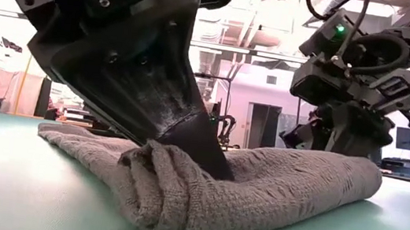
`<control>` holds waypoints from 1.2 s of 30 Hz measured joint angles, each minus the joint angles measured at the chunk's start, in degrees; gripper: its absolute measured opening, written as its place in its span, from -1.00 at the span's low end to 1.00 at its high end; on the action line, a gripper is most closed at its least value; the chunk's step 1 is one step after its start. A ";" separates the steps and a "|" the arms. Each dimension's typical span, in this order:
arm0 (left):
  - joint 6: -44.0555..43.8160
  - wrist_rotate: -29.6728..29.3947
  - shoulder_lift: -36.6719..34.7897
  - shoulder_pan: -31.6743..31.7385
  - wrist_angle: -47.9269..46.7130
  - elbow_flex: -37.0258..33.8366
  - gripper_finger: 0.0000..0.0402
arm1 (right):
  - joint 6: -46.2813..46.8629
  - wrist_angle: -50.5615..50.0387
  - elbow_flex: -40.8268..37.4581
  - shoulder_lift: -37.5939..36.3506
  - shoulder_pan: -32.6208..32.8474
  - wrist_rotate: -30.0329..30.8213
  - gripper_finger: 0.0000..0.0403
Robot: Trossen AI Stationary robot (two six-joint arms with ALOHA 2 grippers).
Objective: Roll towel
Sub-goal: Roll the black towel
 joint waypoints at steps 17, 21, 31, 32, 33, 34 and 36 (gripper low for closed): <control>0.06 6.86 0.07 0.59 14.37 -5.37 -1.00 | 11.44 -5.68 0.64 -0.84 2.18 -9.40 -0.37; -0.58 5.70 0.00 0.51 21.98 -9.31 -1.00 | 8.50 -6.88 2.71 -3.55 1.87 -9.29 -0.37; -0.68 5.46 0.00 0.96 25.16 -11.13 -1.00 | -2.02 -6.07 5.52 -9.81 1.48 -9.20 -0.35; -0.64 5.42 0.00 0.96 25.29 -11.16 -1.00 | -3.01 -5.59 5.52 -9.89 1.83 -9.20 -0.34; -0.45 5.41 0.00 0.97 25.63 -11.18 -1.00 | -3.71 -5.20 5.52 -9.89 2.23 -9.20 -0.32; -0.16 5.36 0.00 0.98 25.86 -11.20 -1.00 | -4.67 -4.82 5.52 -9.89 2.68 -9.20 -0.29; 0.09 5.25 0.00 1.01 25.97 -11.21 -1.00 | -7.29 -4.45 5.52 -9.91 4.06 -9.42 -0.23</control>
